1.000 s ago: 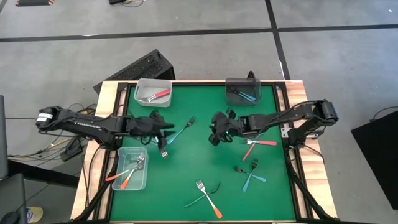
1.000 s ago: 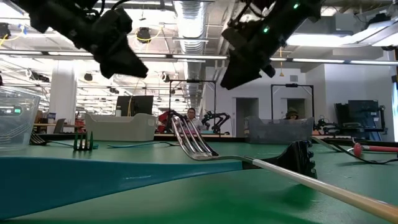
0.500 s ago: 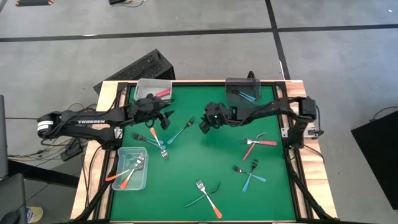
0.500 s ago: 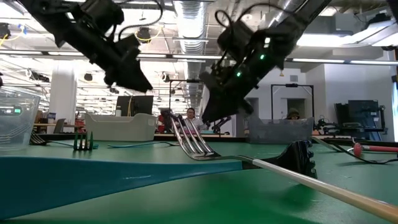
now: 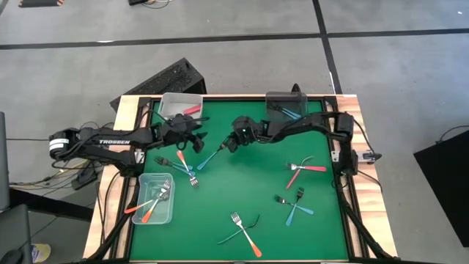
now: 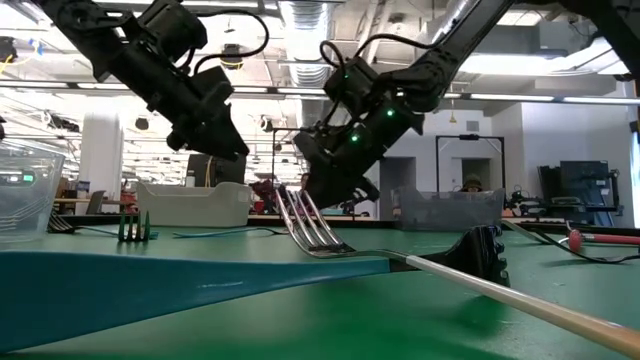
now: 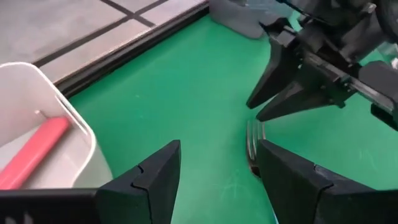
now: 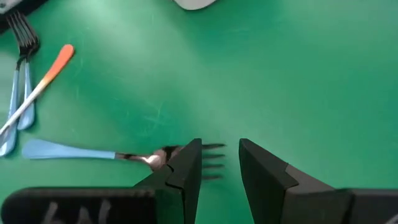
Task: Sort silverware by color (type)
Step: Put the blue fork into the black bin
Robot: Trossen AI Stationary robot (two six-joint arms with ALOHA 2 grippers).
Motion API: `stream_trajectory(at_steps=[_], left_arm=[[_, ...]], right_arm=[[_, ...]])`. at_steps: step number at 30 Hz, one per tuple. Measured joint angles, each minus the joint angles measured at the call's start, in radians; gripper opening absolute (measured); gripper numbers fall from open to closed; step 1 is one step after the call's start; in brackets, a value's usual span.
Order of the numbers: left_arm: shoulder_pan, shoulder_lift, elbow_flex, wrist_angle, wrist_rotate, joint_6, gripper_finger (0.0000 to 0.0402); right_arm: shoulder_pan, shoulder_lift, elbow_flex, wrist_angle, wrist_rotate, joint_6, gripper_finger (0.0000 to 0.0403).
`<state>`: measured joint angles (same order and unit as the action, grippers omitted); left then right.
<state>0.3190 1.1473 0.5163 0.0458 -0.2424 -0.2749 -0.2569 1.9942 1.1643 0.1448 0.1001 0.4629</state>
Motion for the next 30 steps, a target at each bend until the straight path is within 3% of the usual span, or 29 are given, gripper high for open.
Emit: stream_trajectory(at_steps=[17, 30], left_arm=[[-0.037, 0.0, 0.0, -0.006, -0.006, -0.018, 0.0197], [-0.048, 0.0, 0.0, -0.006, -0.008, -0.045, 0.0197]], right_arm=[[0.003, 0.024, 0.022, -0.036, -0.041, 0.008, 0.0133], [0.032, 0.099, 0.027, 0.068, -0.038, 0.074, 0.0133]])
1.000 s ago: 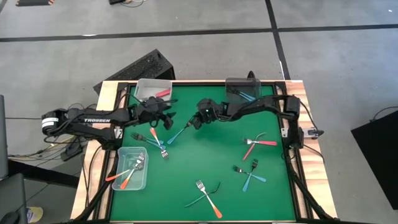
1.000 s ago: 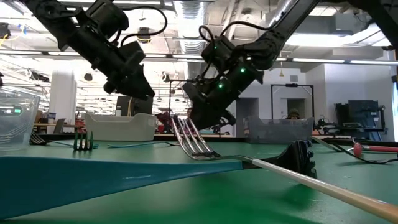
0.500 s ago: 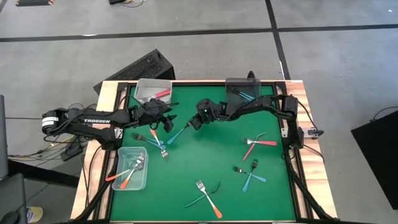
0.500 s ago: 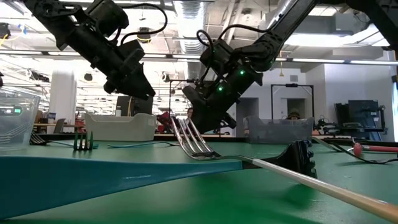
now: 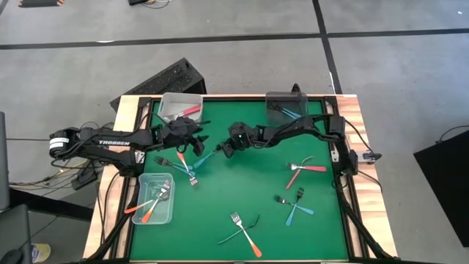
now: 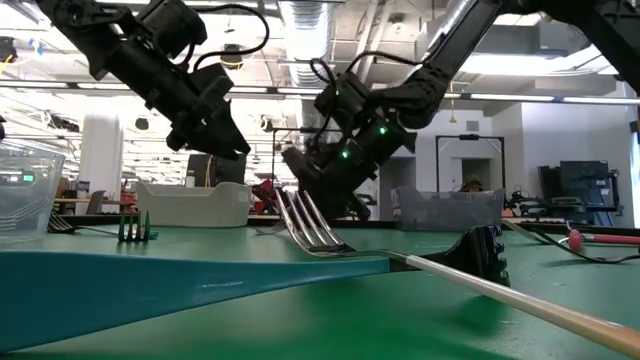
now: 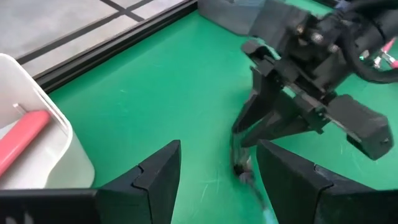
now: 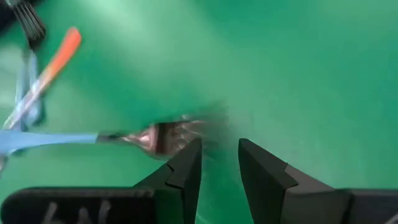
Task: Sort silverware by color (type)
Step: Put the blue fork into the black bin
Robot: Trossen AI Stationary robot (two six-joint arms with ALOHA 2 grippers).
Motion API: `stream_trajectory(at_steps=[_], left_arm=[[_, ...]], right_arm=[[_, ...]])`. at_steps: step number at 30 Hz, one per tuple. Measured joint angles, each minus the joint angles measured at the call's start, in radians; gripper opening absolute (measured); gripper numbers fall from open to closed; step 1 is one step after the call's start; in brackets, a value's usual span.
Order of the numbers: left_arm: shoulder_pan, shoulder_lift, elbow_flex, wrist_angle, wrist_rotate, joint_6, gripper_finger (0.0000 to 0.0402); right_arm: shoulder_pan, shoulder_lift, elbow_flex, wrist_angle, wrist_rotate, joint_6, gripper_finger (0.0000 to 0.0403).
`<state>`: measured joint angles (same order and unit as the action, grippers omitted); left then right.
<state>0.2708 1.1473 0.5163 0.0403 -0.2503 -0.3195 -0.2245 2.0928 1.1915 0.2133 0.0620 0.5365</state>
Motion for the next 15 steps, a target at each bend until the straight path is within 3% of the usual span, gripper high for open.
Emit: stream_trajectory(at_steps=[5, 9, 12, 15], left_arm=[[-0.018, 0.0, 0.0, -0.004, 0.001, 0.003, 0.0197], [-0.019, 0.0, 0.0, -0.003, -0.006, 0.003, 0.0197], [-0.019, 0.0, 0.0, -0.004, -0.011, 0.001, 0.0197], [-0.024, 0.0, 0.0, -0.006, -0.017, -0.015, 0.0197]], right_arm=[[0.006, 0.007, -0.003, -0.001, -0.013, -0.018, 0.0118], [0.006, -0.002, -0.004, 0.008, -0.013, -0.063, 0.0071], [-0.003, -0.007, -0.003, 0.031, -0.013, -0.016, 0.0034], [-0.016, -0.007, -0.004, 0.021, -0.011, 0.057, 0.0022]])
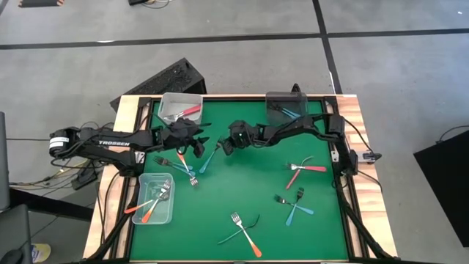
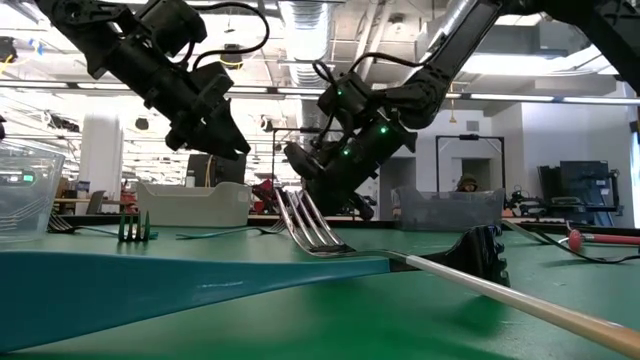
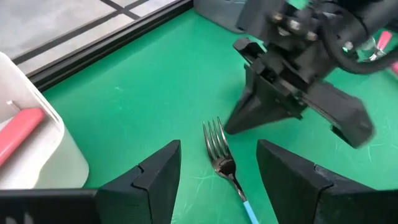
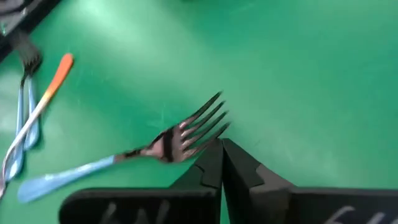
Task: Sort silverware by color (type)
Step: Put the blue fork into the black bin
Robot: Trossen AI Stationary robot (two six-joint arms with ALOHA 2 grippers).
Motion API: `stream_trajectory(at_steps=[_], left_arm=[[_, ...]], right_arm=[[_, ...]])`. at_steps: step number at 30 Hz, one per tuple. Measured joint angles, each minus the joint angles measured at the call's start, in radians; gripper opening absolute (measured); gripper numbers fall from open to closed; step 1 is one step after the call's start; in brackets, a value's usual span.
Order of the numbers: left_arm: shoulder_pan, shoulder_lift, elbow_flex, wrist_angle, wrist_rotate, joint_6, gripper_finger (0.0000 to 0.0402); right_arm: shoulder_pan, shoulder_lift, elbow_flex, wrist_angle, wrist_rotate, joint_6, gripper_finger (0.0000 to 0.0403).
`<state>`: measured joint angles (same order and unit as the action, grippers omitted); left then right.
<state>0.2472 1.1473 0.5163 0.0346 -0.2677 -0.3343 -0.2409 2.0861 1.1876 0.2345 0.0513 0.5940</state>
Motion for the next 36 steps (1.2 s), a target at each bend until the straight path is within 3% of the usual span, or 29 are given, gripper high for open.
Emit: stream_trajectory(at_steps=[6, 12, 15, 27, 30, 36], left_arm=[[-0.017, 0.057, 0.0, -0.002, -0.04, 0.019, 0.0197], [-0.031, 0.228, 0.0, 0.056, -0.027, 0.015, 0.0197], [-0.032, 0.305, 0.0, 0.126, -0.013, 0.015, 0.0197], [-0.043, 0.442, 0.0, 0.27, 0.103, -0.007, 0.0197], [-0.068, 0.467, 0.0, 0.339, 0.154, 0.008, 0.0196], [-0.098, 0.476, 0.0, 0.364, 0.154, 0.022, 0.0196]], right_arm=[[-0.009, 0.0, 0.0, 0.004, 0.023, 0.028, 0.0076], [-0.008, 0.012, 0.0, 0.057, 0.026, 0.053, 0.016], [-0.003, 0.017, -0.001, 0.081, 0.027, 0.054, 0.0179], [-0.004, 0.017, 0.001, 0.078, 0.03, 0.054, 0.012], [0.004, 0.017, 0.001, 0.071, 0.029, 0.054, 0.0114], [0.018, 0.017, 0.001, 0.056, 0.029, 0.054, 0.0113]])
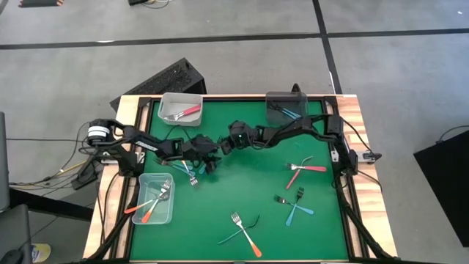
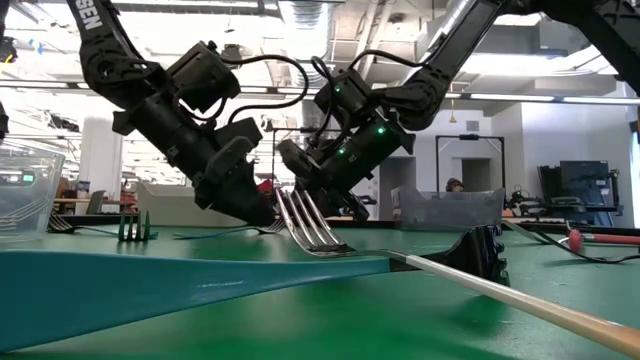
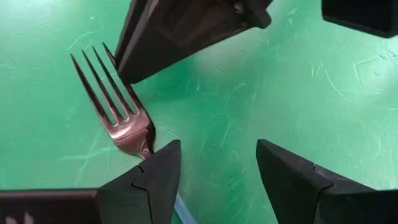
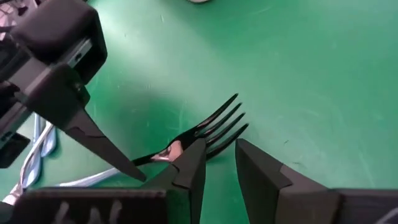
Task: Sort silverware by color (type)
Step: Put the blue fork into the black bin
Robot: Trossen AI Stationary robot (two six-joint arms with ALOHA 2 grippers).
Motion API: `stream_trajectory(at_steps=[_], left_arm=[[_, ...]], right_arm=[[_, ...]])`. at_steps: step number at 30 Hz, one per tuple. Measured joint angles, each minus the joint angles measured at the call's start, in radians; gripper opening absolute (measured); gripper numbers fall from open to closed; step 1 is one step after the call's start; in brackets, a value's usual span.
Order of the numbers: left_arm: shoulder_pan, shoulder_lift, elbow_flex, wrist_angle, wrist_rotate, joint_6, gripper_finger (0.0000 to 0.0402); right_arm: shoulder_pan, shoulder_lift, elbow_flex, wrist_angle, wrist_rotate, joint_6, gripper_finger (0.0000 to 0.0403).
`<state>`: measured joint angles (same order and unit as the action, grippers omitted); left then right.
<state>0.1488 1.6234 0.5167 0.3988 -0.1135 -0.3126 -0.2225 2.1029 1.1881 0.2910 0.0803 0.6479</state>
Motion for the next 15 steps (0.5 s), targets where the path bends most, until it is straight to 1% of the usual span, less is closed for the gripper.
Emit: stream_trajectory(at_steps=[3, 4, 9, 10, 12, 15], left_arm=[[-0.003, 0.0, 0.0, 0.001, -0.01, -0.017, 0.0196], [-0.003, 0.0, 0.0, -0.005, -0.03, -0.028, 0.0196], [-0.002, -0.023, 0.0, -0.125, -0.228, -0.074, 0.0196], [-0.001, -0.026, 0.0, -0.144, -0.255, -0.076, 0.0196], [0.003, -0.026, 0.0, -0.151, -0.264, -0.061, 0.0196], [0.01, -0.023, 0.001, -0.144, -0.223, -0.052, 0.0196]], right_arm=[[0.007, 0.0, 0.0, -0.003, 0.002, -0.001, 0.0113], [0.007, 0.0, 0.0, -0.002, 0.008, -0.001, 0.0113], [0.005, 0.0, 0.0, -0.002, 0.068, 0.0, 0.0113], [0.005, 0.0, 0.0, 0.0, 0.077, 0.005, 0.0113], [0.004, 0.0, 0.0, 0.007, 0.083, 0.007, 0.0113], [0.004, 0.0, 0.0, 0.019, 0.083, 0.008, 0.0113]])
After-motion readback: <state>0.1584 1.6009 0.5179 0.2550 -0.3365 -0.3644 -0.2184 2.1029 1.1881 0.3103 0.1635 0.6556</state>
